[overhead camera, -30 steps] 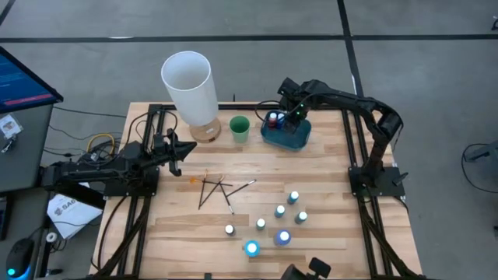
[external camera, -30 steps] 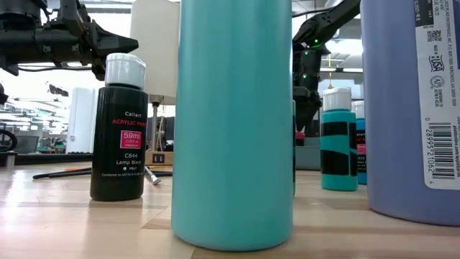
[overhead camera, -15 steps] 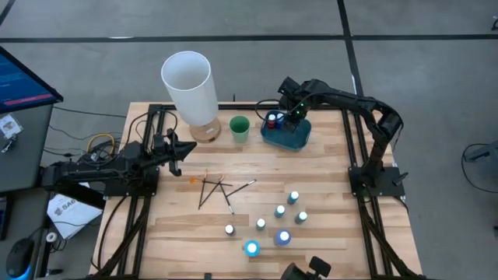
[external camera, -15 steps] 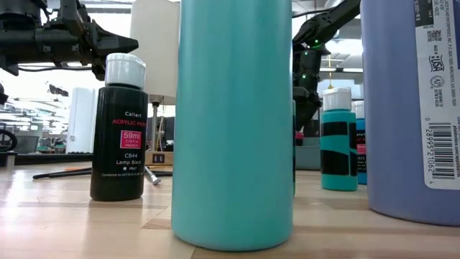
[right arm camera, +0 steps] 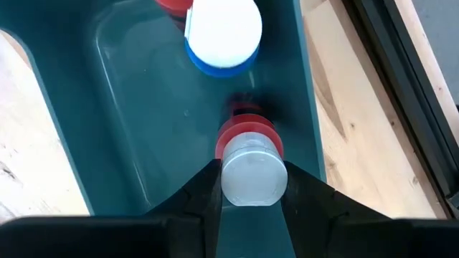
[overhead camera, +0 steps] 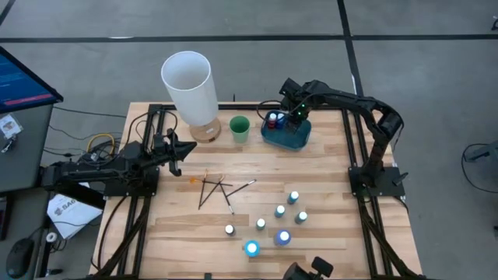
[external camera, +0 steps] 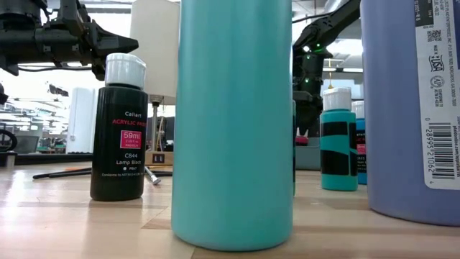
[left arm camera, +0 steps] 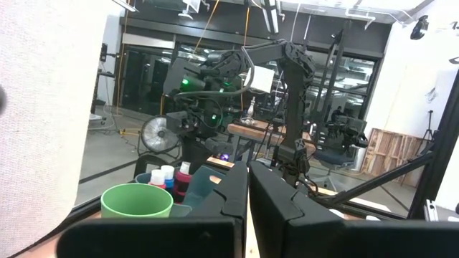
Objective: Pick & Place Paint Supplies
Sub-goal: Put the red paint bottle into the blue bin
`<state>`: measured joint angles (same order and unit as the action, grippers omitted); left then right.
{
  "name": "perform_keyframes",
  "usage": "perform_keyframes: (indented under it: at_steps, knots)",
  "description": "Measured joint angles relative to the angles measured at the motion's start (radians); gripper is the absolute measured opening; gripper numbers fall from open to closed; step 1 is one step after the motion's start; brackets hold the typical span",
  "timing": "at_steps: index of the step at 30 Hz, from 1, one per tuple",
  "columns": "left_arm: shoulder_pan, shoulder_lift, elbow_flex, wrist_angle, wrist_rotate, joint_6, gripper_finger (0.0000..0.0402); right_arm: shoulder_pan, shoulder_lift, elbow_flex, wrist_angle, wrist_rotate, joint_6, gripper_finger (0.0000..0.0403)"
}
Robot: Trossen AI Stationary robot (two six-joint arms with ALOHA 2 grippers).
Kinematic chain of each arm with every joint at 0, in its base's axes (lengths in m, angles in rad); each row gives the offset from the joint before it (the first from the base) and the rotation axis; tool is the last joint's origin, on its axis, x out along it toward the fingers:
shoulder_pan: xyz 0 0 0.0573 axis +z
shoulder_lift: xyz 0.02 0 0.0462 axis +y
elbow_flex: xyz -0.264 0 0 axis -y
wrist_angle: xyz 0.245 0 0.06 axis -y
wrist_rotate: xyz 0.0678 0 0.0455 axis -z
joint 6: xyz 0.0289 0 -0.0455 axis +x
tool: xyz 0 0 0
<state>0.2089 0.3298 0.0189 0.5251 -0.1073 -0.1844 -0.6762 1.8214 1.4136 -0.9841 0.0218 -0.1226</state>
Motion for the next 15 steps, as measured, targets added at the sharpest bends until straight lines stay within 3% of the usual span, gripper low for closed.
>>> perform_keyframes:
  at_steps: [9,15]
  knots:
    - [0.000,0.000,0.000,0.000,0.000,0.000,0.0002,0.002,0.000,0.000,0.020,0.000,-0.008,0.0115]
    - [0.000,0.000,0.000,0.000,0.000,0.000,0.0002,0.002,0.000,-0.001,0.027,0.001,-0.008,0.0150]
